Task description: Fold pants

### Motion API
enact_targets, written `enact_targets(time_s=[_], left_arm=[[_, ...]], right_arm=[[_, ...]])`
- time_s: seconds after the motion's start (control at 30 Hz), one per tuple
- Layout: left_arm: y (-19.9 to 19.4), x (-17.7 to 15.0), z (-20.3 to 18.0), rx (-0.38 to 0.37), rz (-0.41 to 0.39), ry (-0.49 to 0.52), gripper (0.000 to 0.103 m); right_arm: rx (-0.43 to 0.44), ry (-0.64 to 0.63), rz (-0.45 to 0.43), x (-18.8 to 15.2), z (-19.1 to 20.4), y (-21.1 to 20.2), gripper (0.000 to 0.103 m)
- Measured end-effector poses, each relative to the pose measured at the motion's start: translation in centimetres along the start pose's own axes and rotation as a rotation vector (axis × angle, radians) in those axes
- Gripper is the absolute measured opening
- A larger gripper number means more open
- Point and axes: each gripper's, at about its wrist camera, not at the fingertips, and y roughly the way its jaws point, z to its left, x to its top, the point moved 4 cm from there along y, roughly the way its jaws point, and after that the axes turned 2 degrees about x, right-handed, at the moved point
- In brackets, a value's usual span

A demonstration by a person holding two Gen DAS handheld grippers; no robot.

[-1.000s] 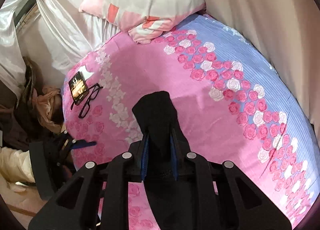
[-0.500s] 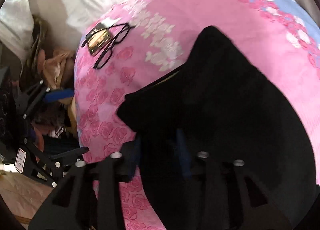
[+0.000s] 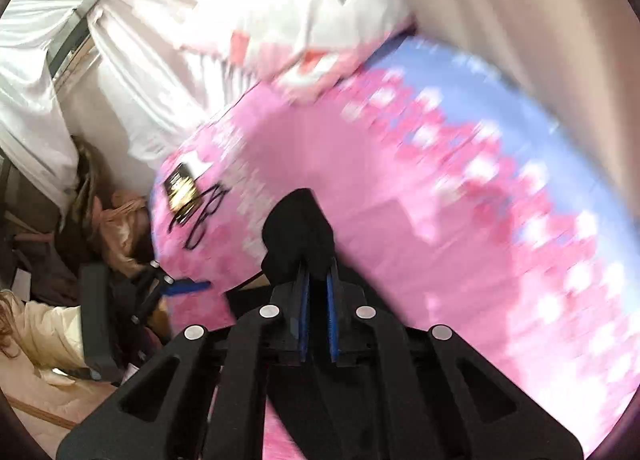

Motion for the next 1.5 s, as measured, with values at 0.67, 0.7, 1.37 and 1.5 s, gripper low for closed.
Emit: enact_targets(time_s=[0.67, 0.7, 1.37, 1.5], left_arm=[[0.1, -4.0, 5.3, 0.173, -0.035, -0.202, 0.097], [-0.9, -5.5, 6.6, 0.212, -0.006, -0.208, 0.097], [7.6, 3.1, 6.5, 0.475, 0.089, -0.2, 0.098], [9.2, 4.1, 7.2, 0.461, 0.121, -0.148, 0.098]], right_arm=[[0.212, -0.024, 0.108, -9.6, 10.7, 10.5, 0.006], [0.194, -0.041, 0.129, -11.3, 12.0, 12.9, 0.006], [-0.207, 0.489, 0.012, -22.2, -13.9, 2.9, 0.017], [-0.211, 0.549, -0.084, -21.8, -16.4, 3.0, 0.012]])
